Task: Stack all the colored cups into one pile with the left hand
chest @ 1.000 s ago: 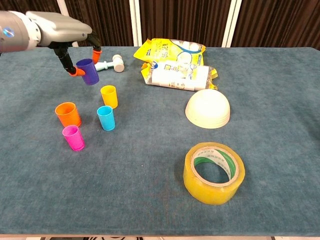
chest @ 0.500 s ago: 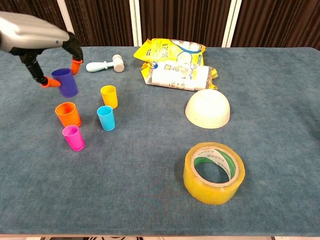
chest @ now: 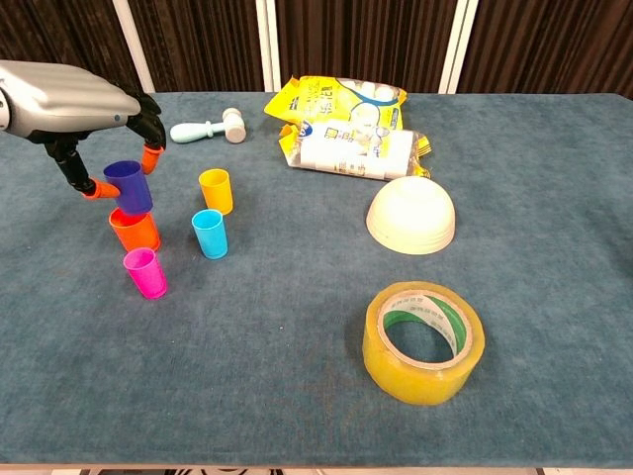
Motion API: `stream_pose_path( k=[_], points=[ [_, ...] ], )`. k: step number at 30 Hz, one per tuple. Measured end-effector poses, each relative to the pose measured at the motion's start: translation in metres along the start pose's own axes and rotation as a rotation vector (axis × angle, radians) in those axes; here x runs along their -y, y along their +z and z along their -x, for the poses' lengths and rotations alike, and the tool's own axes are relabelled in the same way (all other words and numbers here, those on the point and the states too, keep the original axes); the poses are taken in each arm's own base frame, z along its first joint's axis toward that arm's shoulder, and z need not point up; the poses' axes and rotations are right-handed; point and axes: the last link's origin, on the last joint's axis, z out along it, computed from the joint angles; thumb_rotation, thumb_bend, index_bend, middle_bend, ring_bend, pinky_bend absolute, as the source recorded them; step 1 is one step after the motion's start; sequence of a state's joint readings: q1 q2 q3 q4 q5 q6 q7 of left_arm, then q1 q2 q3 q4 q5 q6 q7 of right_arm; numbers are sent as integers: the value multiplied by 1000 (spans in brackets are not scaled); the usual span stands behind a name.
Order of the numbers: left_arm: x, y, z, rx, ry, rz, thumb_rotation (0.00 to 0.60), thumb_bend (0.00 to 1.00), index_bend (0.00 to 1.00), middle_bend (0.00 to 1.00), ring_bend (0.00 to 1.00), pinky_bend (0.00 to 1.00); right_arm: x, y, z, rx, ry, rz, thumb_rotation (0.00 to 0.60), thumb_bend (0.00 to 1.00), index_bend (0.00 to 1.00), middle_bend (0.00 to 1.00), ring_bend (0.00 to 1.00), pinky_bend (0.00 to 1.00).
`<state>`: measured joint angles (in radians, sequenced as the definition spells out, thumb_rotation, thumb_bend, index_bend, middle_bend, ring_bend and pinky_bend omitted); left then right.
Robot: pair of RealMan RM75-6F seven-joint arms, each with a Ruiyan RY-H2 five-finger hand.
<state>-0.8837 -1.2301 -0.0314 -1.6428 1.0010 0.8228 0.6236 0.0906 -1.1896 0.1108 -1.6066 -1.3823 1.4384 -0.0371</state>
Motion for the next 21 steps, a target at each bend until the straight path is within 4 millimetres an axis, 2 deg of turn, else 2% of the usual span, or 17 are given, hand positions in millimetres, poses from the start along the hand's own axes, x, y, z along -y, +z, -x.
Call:
stream_pose_path(
  k=[15, 21],
  points=[
    [-5, -2, 5, 16, 30, 30, 600, 384, 458, 193, 0, 14, -1, 0, -3, -11, 9, 6, 600, 305, 89, 44, 96, 36],
    [-4, -3, 7, 22, 40, 30, 600, 357, 348, 175, 0, 11, -2, 0, -3, -14, 13, 11, 600, 305, 89, 44, 96, 36]
  ],
)
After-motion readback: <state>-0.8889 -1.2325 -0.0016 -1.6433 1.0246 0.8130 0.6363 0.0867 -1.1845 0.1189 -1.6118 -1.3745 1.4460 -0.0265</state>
